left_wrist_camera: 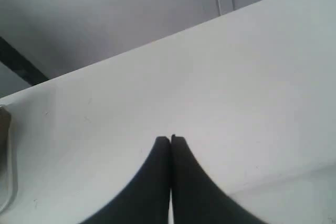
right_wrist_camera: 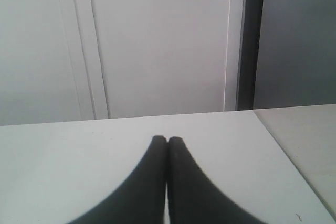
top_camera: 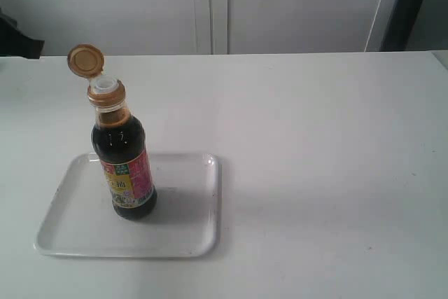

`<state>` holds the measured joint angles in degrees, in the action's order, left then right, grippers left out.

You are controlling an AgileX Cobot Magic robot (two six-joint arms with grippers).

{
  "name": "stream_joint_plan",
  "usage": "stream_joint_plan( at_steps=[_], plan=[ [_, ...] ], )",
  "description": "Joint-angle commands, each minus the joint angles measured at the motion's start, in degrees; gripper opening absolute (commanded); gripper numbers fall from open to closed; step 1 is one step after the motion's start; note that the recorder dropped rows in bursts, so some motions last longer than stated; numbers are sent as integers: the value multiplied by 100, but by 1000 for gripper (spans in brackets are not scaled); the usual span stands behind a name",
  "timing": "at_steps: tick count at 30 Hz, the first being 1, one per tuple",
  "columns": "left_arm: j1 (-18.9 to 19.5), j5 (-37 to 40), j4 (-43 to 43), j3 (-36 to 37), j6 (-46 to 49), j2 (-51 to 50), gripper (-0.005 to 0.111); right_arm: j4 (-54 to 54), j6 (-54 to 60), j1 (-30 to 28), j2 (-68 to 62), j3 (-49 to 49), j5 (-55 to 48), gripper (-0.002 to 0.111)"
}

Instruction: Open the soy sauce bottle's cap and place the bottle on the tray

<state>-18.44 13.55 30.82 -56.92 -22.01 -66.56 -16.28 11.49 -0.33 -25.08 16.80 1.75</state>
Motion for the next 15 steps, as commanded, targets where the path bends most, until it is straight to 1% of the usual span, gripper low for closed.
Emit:
stream_joint_plan(
  at_steps=[1, 5, 10, 15],
  plan=[
    [13, 254, 8, 57, 7, 478, 0, -1, -19, -5, -17, -22, 75, 0],
    [13, -239, -322, 415, -4, 1060, 0, -1, -19, -5, -17, -22, 53, 0],
    [2, -736, -431, 1045, -26, 1729, 0, -1, 32, -5, -17, -22, -74, 0],
    [2, -830, -547, 1529, -50, 2326, 0, 78, 237, -5, 101, -22, -86, 0]
  ],
)
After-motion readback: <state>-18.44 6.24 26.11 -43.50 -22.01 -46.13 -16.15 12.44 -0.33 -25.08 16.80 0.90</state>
